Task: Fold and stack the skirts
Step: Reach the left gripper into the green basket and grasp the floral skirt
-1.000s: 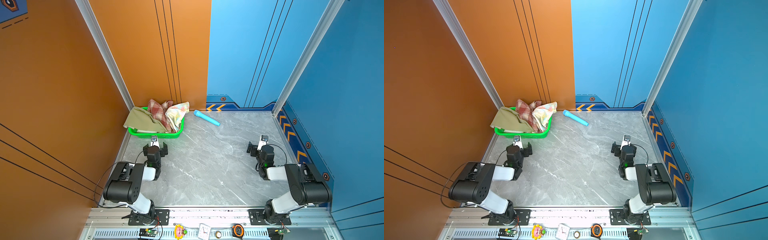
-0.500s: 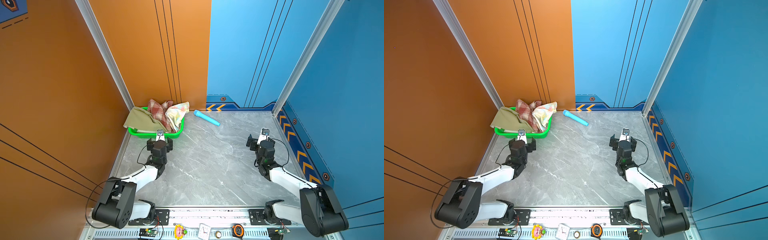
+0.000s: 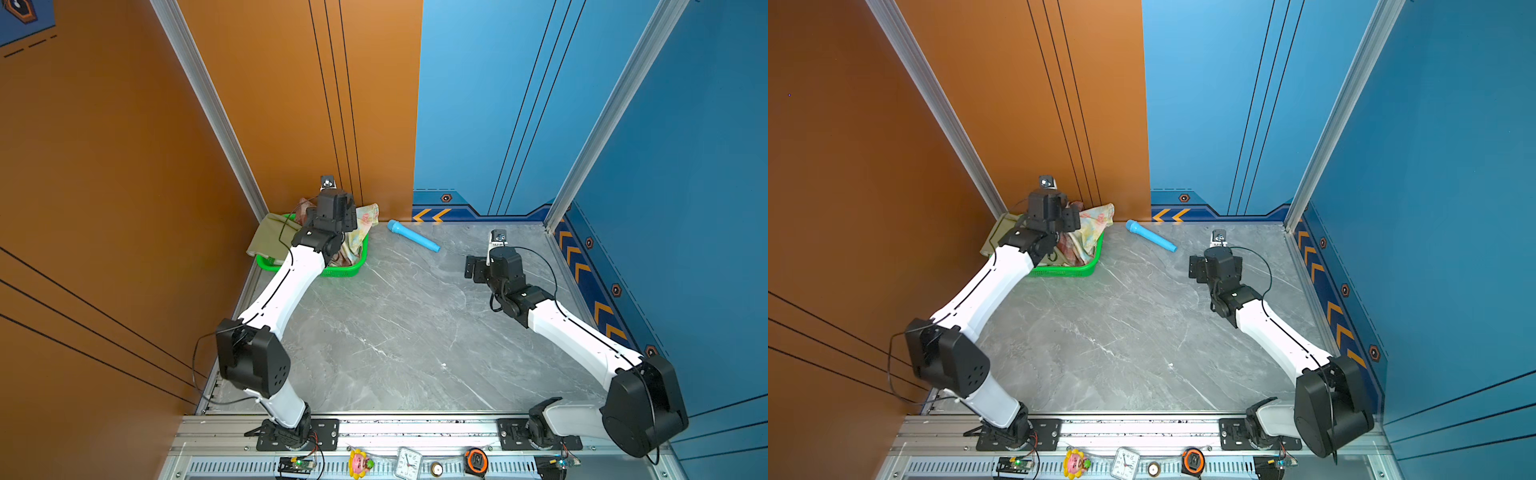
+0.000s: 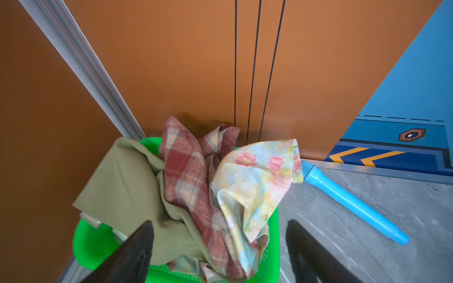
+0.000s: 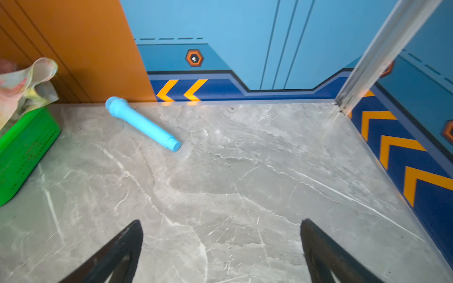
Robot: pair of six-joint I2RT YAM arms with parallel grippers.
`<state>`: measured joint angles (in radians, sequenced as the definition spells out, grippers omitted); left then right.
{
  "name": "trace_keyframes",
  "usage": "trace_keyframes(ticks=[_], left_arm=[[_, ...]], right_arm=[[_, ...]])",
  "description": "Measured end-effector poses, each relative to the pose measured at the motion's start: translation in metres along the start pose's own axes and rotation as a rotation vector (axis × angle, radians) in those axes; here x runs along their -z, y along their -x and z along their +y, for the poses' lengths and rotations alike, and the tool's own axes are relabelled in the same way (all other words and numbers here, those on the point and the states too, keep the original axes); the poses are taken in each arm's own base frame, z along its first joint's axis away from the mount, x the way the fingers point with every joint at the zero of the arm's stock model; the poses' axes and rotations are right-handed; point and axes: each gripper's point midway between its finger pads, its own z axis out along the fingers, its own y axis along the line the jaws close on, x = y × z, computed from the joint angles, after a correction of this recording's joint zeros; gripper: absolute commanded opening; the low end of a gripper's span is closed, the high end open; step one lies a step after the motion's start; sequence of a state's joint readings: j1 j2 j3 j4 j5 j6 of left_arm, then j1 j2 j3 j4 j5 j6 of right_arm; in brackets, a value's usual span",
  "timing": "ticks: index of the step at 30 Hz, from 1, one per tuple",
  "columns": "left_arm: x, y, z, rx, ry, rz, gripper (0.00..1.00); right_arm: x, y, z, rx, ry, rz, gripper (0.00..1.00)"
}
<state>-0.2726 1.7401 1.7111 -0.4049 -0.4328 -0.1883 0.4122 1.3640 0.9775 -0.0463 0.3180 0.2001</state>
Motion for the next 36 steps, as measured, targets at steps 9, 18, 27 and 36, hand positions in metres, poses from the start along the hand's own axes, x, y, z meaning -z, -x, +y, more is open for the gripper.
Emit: trace_keyframes(ticks=[9, 18, 27, 36], left_arm=[[-0.085, -0.099, -0.018, -0.120, 0.041, 0.330, 0.78], [-0.130, -0.115, -0.026, -0.135, 0.076, 0.358, 0.69], [-0.147, -0.093, -0.031, -0.119, 0.067, 0.294, 0.00], [-0.139, -0.075, -0.037, -0.104, 0.019, 0.265, 0.00]], right_arm=[[0.008, -0.008, 0.028, 0.062, 0.080, 0.074, 1.00], [0.012, -0.017, 0.037, 0.105, 0.103, 0.102, 1.00], [0.016, -0.016, 0.039, 0.121, 0.109, 0.098, 1.00], [0.017, -0.011, 0.040, 0.117, 0.111, 0.089, 1.00]])
